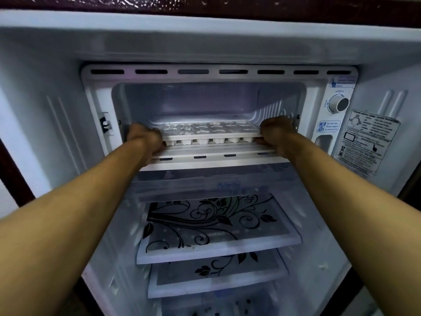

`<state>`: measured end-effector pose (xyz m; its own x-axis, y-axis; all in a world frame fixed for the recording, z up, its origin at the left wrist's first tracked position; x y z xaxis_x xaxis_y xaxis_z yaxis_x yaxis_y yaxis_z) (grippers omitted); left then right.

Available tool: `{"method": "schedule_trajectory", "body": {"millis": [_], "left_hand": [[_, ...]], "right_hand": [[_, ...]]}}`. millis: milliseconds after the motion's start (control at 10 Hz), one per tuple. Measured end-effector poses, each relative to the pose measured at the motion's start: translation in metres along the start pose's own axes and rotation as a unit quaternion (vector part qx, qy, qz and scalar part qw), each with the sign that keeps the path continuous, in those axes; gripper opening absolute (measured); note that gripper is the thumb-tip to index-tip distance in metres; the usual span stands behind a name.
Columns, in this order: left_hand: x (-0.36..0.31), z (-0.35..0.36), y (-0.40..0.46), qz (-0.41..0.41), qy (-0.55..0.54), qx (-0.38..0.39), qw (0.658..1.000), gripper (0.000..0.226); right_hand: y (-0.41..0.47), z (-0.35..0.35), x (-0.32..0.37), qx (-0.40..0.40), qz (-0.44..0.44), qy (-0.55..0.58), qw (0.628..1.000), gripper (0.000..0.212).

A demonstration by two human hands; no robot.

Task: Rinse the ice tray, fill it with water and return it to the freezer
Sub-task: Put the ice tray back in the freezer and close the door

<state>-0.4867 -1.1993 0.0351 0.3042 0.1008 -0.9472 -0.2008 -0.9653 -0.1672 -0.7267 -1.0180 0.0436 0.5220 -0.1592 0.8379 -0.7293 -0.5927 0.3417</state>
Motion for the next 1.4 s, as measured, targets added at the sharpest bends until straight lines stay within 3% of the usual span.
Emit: {"method": "schedule_trajectory", "body": {"millis": [100, 200, 300, 500, 700, 800, 900, 1100, 1400], "left_hand": [[0.012, 0.002, 0.031, 0.037, -0.007, -0.025, 0.999, 0.05], [0.005, -0.005, -0.02, 0.044, 0.024, -0.059, 0.997, 0.041], [0.002, -0.008, -0.059, 0.096, 0.058, -0.079, 0.991, 0.035], [-0.003, -0.017, -0.13, 0.117, 0.089, -0.003, 0.989, 0.054], [0.006, -0.045, -0.208, 0.106, 0.176, 0.061, 0.977, 0.058], [0.027, -0.059, -0.257, 0.112, 0.298, 0.104, 0.942, 0.063], [0.044, -0.073, -0.31, 0.142, 0.35, 0.125, 0.917, 0.06], [0.08, -0.086, -0.408, 0.178, 0.376, 0.171, 0.893, 0.053], [0.149, -0.058, -0.511, 0.168, 0.417, 0.289, 0.845, 0.054]], "right_hand": [[-0.013, -0.005, 0.006, -0.006, -0.01, -0.074, 0.997, 0.016], [-0.031, -0.01, 0.021, 0.028, -0.024, -0.096, 0.995, 0.035], [-0.049, -0.017, 0.034, 0.049, -0.02, -0.08, 0.995, 0.036], [-0.102, -0.043, 0.064, 0.068, -0.008, -0.021, 0.997, 0.038], [-0.191, -0.063, 0.093, 0.154, -0.002, -0.025, 0.988, 0.052], [-0.258, -0.078, 0.112, 0.186, 0.003, -0.017, 0.982, 0.053], [-0.323, -0.096, 0.129, 0.199, 0.013, -0.004, 0.98, 0.052], [-0.432, -0.131, 0.142, 0.19, 0.03, -0.008, 0.981, 0.051], [-0.585, -0.199, 0.093, 0.112, 0.169, -0.018, 0.979, 0.049]]}}
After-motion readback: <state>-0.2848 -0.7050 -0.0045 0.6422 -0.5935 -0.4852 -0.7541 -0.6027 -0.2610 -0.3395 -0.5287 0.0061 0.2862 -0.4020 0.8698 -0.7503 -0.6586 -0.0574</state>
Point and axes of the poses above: each hand's wrist, its own y-axis towards the middle knuckle, its own z-axis out of the palm, x = y × z, the point moved 6 cm from there along y, towards the middle knuckle, and after that the axes turned 14 degrees about -z, right-handed, at the moved point
